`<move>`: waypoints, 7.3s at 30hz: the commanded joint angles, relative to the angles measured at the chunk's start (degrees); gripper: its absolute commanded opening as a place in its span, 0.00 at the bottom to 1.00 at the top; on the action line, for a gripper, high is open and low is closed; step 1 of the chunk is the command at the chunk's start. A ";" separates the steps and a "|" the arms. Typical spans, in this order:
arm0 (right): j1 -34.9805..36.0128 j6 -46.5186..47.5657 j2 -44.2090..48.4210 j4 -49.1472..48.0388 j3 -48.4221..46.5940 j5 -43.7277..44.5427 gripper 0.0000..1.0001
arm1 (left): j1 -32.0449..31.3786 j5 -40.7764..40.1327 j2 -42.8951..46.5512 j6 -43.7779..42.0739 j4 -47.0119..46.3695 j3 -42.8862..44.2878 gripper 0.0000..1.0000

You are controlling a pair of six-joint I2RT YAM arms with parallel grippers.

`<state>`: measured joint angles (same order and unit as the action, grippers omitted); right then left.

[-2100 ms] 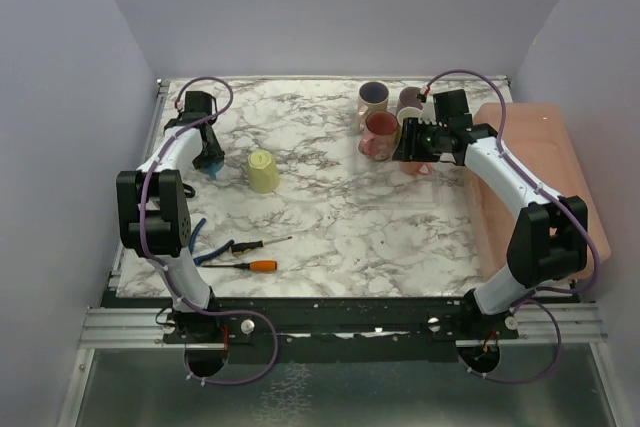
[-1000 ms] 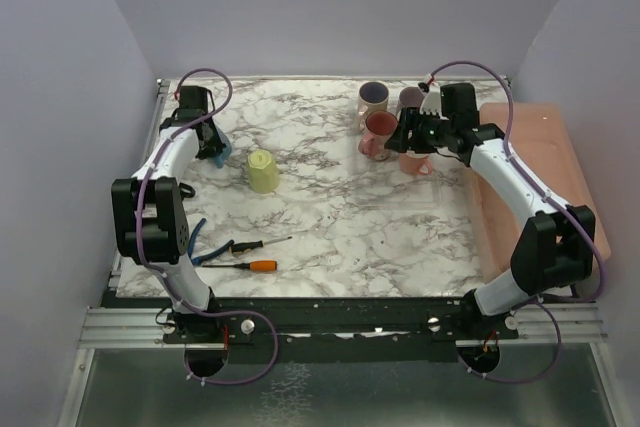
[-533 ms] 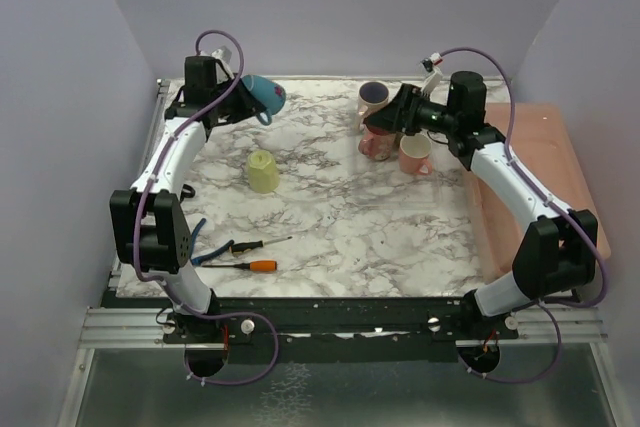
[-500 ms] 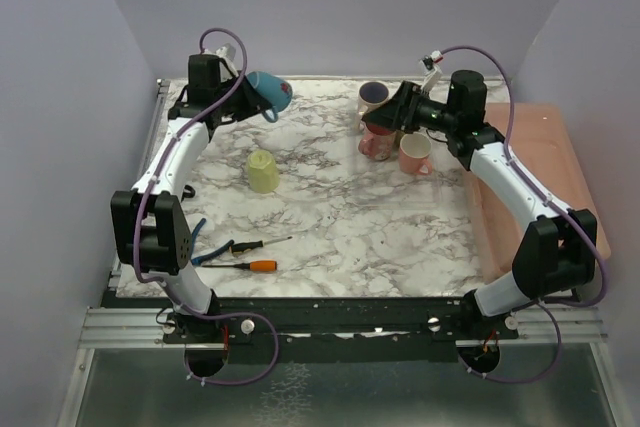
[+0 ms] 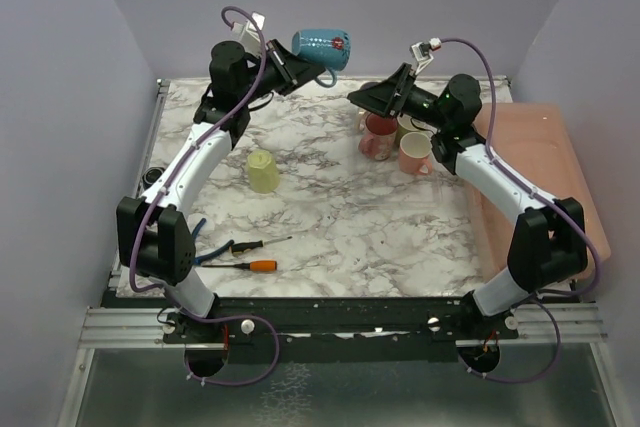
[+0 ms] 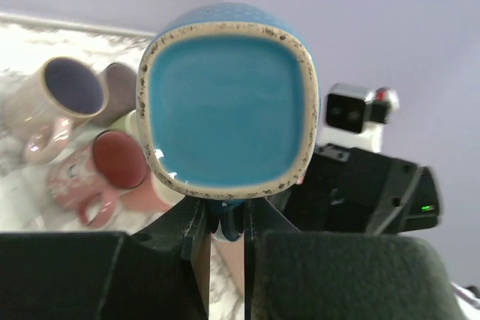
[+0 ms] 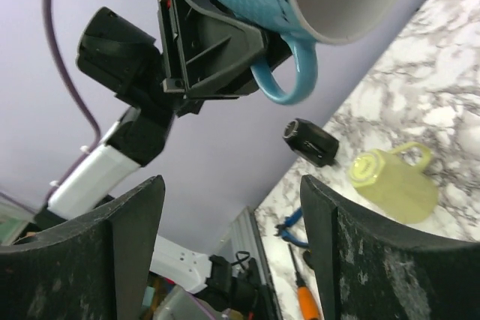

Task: Turn the mug right side up

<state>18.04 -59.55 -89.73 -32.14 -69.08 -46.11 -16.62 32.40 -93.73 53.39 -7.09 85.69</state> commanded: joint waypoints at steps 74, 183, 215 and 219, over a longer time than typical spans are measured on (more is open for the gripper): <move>17.78 43.63 9.14 56.92 0.12 48.75 0.01 | -0.88 -33.98 12.42 -25.51 31.44 -4.94 0.83; 12.98 21.11 2.45 65.92 -4.15 65.27 0.70 | -0.90 -45.20 8.20 -28.79 41.61 -17.55 0.89; 9.67 24.45 4.68 59.48 1.88 63.41 0.70 | 17.30 -68.32 7.42 -5.91 48.53 -22.11 0.90; 8.37 24.86 4.03 59.73 1.22 62.77 0.70 | 19.15 -67.55 3.92 -3.25 48.27 -22.10 0.88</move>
<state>27.55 -36.01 -84.47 28.27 -66.63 17.45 0.69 -32.40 -86.41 44.99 40.07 64.07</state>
